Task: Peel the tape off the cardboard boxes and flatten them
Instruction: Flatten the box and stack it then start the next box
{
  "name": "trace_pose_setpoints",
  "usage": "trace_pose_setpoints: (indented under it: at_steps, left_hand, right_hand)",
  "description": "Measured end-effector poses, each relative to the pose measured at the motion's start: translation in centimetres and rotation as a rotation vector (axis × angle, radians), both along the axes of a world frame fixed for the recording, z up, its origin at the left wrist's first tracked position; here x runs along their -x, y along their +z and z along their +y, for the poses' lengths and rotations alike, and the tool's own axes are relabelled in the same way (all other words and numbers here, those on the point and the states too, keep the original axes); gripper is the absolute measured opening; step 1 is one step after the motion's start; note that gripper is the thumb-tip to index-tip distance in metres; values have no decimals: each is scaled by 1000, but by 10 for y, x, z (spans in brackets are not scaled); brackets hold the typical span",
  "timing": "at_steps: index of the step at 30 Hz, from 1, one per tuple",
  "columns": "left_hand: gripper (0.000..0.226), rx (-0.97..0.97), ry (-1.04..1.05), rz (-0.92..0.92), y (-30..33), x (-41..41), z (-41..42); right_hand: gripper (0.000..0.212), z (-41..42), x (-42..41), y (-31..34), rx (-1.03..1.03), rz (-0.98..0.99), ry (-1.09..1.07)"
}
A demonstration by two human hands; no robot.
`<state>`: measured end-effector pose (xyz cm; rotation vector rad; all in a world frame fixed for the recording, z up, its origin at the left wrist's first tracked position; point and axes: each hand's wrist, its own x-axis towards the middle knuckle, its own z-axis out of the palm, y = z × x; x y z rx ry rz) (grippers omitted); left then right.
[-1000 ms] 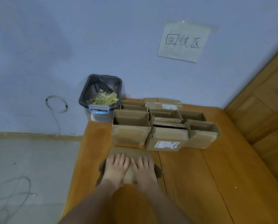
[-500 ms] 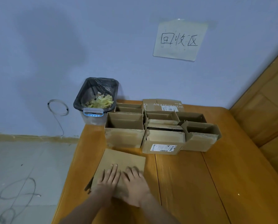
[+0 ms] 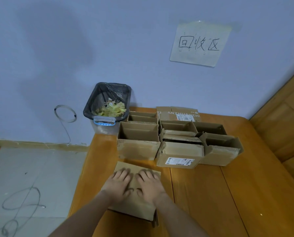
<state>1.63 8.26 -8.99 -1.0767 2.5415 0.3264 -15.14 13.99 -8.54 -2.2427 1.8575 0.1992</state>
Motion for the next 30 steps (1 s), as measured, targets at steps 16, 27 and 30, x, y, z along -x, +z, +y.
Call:
trace_pose_setpoints:
  at_steps: [16,27,30]
  left_hand:
    - [109,-354,270,207,-22,-26,-26]
    - [118,-481,542,496,-32,-23,-15]
    - [116,-419,505,504,-24,-23,-18]
  right_hand:
    - [85,-63,-36,7,-274,-22,-8]
    - [88,-64,-40,9,-279,10,-63]
    - [88,-61,-41,13,-189,17,-94]
